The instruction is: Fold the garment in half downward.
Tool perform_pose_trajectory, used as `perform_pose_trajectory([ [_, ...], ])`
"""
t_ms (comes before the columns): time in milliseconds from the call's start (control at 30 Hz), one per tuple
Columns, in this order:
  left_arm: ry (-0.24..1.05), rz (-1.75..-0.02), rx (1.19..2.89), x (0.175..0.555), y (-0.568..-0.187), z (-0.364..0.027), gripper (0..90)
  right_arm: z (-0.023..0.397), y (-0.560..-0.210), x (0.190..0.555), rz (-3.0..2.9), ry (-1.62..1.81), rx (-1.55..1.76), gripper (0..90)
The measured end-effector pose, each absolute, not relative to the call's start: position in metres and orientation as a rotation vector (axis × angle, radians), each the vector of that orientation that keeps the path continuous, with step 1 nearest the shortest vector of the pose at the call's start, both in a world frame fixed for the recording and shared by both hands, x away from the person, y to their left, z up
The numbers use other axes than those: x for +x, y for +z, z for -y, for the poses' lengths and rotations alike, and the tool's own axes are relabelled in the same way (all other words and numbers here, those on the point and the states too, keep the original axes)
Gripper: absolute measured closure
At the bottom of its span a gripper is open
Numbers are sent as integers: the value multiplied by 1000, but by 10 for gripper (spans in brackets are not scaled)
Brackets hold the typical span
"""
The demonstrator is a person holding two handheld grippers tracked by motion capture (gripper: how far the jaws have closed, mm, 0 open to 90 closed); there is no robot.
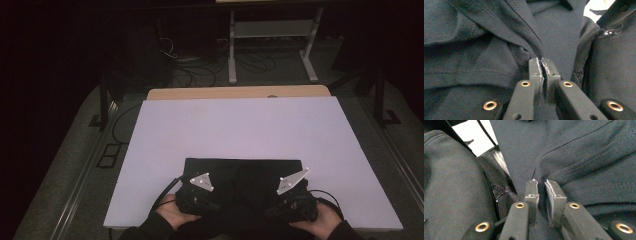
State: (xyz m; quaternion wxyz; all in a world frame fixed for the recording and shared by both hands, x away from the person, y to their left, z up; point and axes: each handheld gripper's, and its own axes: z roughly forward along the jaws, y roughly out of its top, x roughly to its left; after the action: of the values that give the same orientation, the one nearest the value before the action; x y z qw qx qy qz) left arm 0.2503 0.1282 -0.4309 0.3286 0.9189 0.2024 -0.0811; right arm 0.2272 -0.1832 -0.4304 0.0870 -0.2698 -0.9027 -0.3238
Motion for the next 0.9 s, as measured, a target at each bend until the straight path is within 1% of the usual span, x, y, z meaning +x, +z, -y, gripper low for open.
perform_pose_trajectory([
  [133,-218,-532,2389,252,-429,-130,777,183,-430,227,2674,-971,-796,593],
  [167,-219,-529,2384,252,-428,-130,749,183,-429,227,2677,-979,-801,564],
  [267,-200,-520,2376,251,-425,-132,704,184,-425,226,2678,-1006,-817,506],
  [333,-184,-522,2373,251,-423,-133,684,186,-423,226,2686,-1038,-832,479],
  [567,-152,-530,2332,257,-416,-139,534,191,-414,228,2716,-1121,-856,418],
  [733,-119,-547,2293,260,-413,-144,448,195,-412,231,2730,-1150,-890,361],
  [833,-134,-555,2269,264,-413,-146,380,199,-410,233,2749,-1156,-913,317],
  [900,-144,-572,2258,264,-413,-147,350,202,-409,235,2753,-1165,-942,263],
])
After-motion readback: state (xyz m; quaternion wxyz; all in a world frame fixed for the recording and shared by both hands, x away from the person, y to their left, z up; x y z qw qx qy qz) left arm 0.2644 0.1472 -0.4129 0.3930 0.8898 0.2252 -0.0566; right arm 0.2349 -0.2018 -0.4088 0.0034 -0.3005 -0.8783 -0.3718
